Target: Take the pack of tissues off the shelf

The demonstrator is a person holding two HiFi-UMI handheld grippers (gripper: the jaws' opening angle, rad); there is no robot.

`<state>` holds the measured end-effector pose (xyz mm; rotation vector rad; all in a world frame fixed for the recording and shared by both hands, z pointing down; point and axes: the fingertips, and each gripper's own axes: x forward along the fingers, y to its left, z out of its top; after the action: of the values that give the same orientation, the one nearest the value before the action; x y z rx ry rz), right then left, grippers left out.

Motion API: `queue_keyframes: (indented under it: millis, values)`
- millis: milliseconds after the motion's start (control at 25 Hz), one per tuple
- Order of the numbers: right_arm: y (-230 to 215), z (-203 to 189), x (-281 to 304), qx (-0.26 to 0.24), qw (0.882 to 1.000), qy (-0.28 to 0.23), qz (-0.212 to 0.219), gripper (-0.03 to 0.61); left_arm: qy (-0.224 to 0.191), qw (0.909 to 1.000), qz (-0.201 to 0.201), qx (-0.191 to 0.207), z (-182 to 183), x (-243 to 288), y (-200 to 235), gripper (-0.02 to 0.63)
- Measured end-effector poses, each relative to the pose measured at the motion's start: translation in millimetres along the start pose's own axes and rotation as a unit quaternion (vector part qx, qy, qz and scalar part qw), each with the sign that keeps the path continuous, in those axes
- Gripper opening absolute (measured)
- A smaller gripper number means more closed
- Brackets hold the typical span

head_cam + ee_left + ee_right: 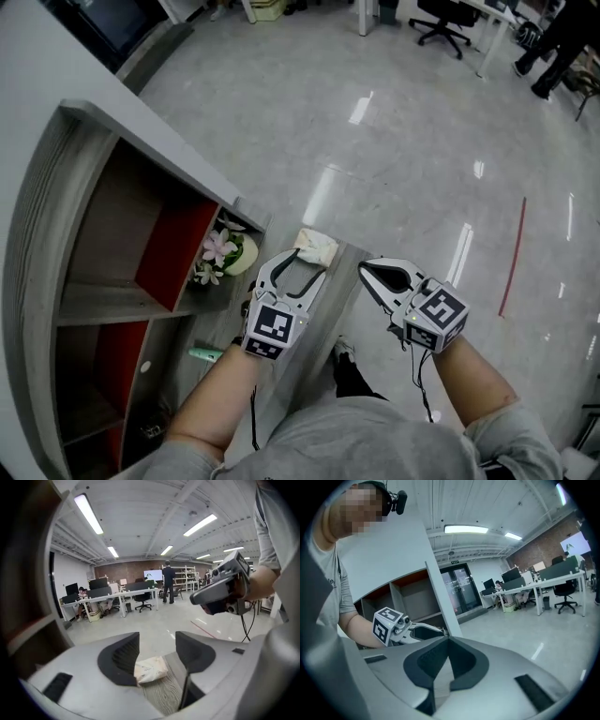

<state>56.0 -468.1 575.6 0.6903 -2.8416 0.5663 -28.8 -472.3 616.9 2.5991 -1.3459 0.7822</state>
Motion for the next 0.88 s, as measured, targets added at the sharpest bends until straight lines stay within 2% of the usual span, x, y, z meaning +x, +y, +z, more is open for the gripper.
queue_keyframes:
  millis: [120, 240, 440, 680, 880]
  values:
    - [33, 20, 4, -0.013, 1.0, -0.003, 0.021, 0.012, -0.023, 0.999, 0.021, -0.031, 19, -52, 6, 0.253]
    - [70, 49, 21, -0.041, 0.997, -0.006, 0.059, 0.012, -0.045, 0.9955, 0.067, -0.049, 35, -111, 24, 0.224]
    - [156, 90, 43, -0.08, 0.989, -0.004, 0.124, 0.012, -0.084, 0.9823, 0.15, -0.074, 55, -225, 39, 0.175]
    - [287, 97, 61, -0.122, 0.971, 0.007, 0.206, 0.012, -0.113, 0.9573, 0.244, -0.107, 32, -374, 29, 0.128]
    - [413, 88, 61, -0.149, 0.949, 0.017, 0.277, 0.012, -0.126, 0.9281, 0.324, -0.132, -4, -514, -2, 0.093]
